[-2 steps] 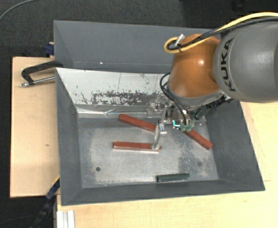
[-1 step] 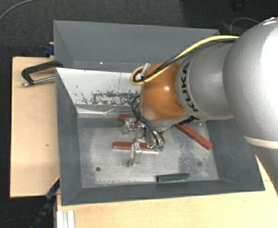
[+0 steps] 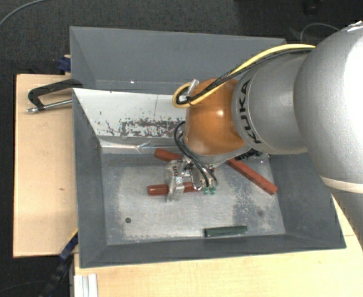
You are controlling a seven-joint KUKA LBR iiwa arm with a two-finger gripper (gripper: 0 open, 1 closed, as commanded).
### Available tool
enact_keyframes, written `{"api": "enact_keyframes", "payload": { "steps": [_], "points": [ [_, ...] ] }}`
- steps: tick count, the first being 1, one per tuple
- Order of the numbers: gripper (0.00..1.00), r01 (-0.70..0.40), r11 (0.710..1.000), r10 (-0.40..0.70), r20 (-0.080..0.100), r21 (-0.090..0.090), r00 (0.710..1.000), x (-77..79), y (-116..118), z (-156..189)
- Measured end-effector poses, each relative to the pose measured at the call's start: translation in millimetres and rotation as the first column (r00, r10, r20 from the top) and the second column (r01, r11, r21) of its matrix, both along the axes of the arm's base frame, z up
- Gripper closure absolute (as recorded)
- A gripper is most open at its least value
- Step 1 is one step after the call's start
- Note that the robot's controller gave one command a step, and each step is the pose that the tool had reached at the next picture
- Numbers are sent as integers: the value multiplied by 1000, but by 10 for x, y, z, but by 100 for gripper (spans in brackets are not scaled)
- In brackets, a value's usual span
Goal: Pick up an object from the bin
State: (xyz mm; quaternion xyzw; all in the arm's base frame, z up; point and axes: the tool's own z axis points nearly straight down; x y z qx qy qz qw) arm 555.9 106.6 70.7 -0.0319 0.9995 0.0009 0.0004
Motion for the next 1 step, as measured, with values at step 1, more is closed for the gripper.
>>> {"api": "enact_keyframes", "payload": {
  "steps": [1],
  "points": [
    [100,-37,999,37,12,2,999,-142,151,1479]
  ]
}}
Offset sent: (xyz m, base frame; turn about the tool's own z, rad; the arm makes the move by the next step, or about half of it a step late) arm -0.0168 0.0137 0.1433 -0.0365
